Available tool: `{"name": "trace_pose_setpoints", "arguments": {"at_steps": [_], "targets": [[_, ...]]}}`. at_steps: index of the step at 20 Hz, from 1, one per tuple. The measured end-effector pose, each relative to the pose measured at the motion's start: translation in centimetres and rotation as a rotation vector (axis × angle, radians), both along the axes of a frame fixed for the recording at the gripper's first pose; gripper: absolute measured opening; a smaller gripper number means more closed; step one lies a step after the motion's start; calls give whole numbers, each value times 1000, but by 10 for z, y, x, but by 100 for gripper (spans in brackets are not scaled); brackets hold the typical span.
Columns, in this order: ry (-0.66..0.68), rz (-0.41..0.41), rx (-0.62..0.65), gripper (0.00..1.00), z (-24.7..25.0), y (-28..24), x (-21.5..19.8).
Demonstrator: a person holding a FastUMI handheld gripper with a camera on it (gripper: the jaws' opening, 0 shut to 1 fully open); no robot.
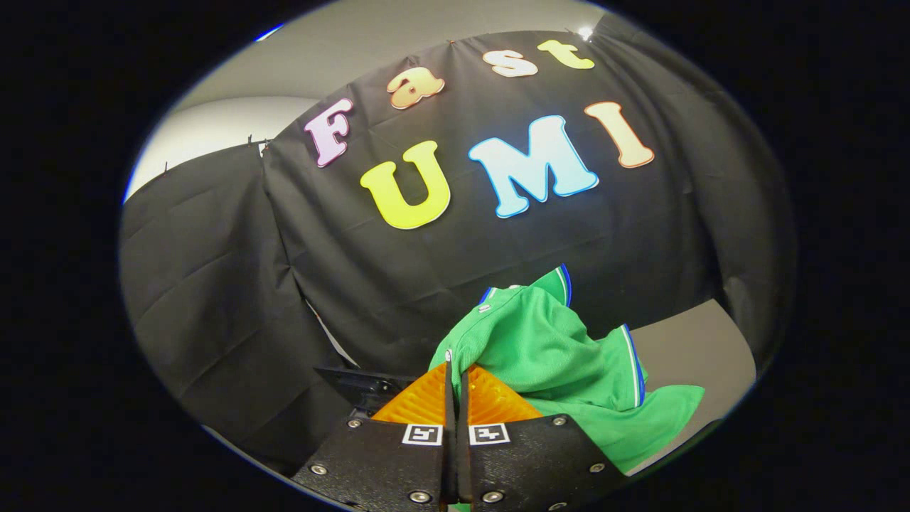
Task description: Put the clothes into the washing machine and then close the washing machine lid.
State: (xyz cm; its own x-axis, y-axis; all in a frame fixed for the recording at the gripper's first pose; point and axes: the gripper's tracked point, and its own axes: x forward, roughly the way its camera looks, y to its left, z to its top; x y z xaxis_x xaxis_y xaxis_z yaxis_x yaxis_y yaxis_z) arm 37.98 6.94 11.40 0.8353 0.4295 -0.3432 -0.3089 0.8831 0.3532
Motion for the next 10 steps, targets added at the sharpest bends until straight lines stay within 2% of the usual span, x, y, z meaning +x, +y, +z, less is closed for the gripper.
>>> {"name": "trace_pose_setpoints", "arguments": {"at_steps": [10], "targets": [[-23,125,33,0,10,109,-18]]}}
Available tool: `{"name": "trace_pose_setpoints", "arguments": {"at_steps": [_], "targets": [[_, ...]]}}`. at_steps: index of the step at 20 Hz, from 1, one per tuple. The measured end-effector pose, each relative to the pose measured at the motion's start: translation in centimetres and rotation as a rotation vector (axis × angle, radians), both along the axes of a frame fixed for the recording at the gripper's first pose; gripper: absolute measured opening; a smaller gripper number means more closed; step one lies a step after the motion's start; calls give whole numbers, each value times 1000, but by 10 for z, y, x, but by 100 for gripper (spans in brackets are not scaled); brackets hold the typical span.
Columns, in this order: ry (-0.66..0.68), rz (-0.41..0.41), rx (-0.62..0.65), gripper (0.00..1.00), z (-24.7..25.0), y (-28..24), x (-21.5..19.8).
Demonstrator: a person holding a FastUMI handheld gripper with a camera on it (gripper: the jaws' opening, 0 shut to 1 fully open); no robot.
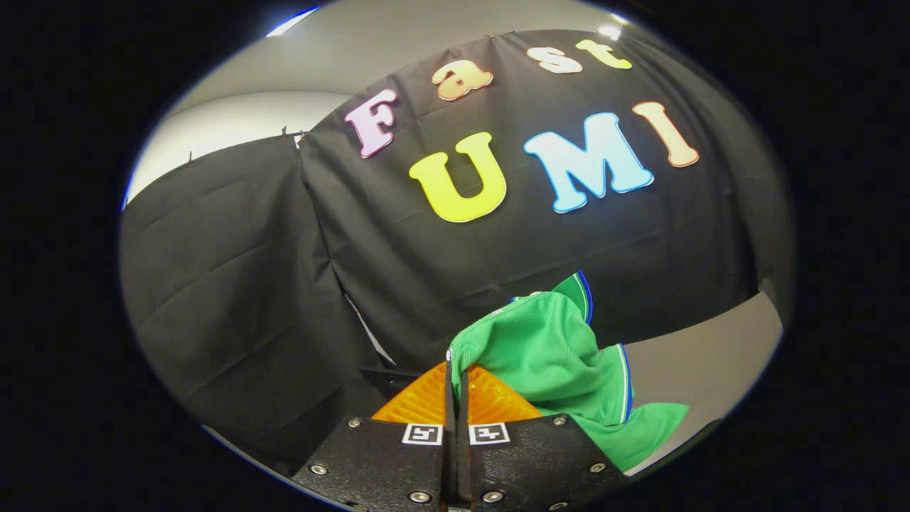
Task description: Put the clothes into the washing machine and then close the washing machine lid.
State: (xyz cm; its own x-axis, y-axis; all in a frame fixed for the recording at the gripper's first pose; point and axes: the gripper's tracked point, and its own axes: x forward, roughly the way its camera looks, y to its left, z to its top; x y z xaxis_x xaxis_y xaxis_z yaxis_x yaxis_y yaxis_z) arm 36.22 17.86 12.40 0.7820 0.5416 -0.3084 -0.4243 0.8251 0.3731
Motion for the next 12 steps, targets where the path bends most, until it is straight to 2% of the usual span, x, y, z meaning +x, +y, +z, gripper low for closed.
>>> {"name": "trace_pose_setpoints", "arguments": {"at_steps": [5,12], "targets": [[12,40,1,0,-11,46,-7],[37,55,1,0,-33,91,-9]]}}
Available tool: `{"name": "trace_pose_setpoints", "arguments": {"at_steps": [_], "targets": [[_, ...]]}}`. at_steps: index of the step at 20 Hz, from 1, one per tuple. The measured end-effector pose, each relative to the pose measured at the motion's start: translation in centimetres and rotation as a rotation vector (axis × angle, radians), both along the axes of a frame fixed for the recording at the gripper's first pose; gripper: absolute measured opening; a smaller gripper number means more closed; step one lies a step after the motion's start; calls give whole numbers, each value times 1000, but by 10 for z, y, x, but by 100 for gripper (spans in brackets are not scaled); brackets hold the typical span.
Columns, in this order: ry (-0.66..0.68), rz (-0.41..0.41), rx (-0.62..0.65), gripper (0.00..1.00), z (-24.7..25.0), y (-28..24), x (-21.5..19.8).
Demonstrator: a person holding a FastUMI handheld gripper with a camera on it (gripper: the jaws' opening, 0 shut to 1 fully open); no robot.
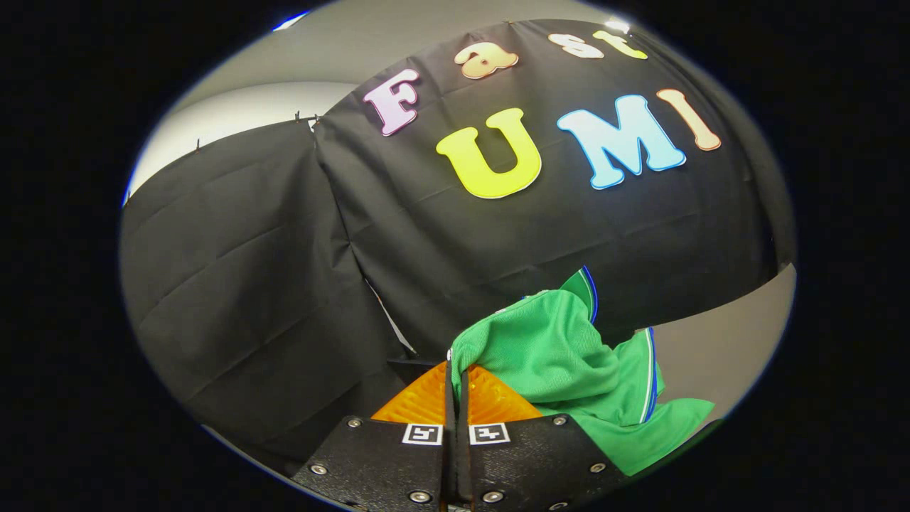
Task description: Put the clothes into the washing machine and then close the washing machine lid.
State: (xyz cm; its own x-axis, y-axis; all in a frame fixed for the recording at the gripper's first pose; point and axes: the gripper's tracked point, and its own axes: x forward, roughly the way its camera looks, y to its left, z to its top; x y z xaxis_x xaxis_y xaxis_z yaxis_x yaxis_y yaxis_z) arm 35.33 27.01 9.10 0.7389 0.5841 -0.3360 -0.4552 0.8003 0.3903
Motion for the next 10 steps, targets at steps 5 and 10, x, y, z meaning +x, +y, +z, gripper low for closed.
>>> {"name": "trace_pose_setpoints", "arguments": {"at_steps": [5,10], "targets": [[16,2,-17,0,-20,22,3],[54,28,-37,0,-44,48,1]]}}
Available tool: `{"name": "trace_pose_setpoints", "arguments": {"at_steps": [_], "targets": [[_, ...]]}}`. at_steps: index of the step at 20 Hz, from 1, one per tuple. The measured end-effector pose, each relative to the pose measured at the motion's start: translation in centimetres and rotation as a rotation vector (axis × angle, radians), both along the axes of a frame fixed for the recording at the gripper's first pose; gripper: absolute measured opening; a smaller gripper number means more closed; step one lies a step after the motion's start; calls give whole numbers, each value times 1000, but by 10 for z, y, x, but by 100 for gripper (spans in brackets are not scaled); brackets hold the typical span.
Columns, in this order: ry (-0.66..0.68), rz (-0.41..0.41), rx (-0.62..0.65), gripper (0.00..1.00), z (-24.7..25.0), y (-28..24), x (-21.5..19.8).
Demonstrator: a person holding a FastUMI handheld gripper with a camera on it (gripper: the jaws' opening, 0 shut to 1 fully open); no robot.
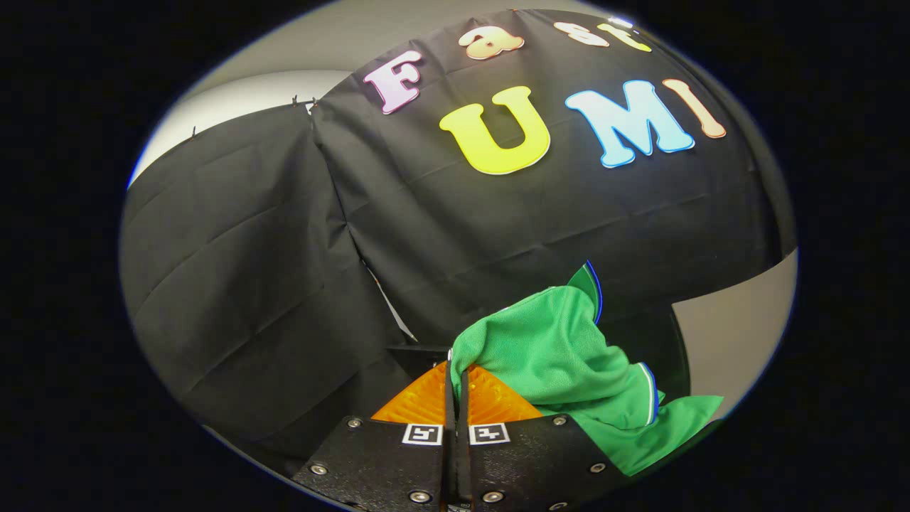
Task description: Put the clothes into the washing machine and then close the washing machine lid.
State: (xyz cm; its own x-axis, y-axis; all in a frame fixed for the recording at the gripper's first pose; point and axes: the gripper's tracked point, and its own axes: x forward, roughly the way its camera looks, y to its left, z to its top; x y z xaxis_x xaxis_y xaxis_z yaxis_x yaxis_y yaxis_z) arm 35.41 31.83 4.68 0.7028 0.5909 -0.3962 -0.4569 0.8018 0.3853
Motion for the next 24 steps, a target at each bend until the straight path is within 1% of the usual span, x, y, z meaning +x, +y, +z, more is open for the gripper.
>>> {"name": "trace_pose_setpoints", "arguments": {"at_steps": [8,14,21,24], "targets": [[70,74,-18,0,-41,50,-16],[96,120,-78,0,-80,79,-33],[168,107,-157,0,-136,81,-47],[206,91,-162,0,-159,83,-46]]}}
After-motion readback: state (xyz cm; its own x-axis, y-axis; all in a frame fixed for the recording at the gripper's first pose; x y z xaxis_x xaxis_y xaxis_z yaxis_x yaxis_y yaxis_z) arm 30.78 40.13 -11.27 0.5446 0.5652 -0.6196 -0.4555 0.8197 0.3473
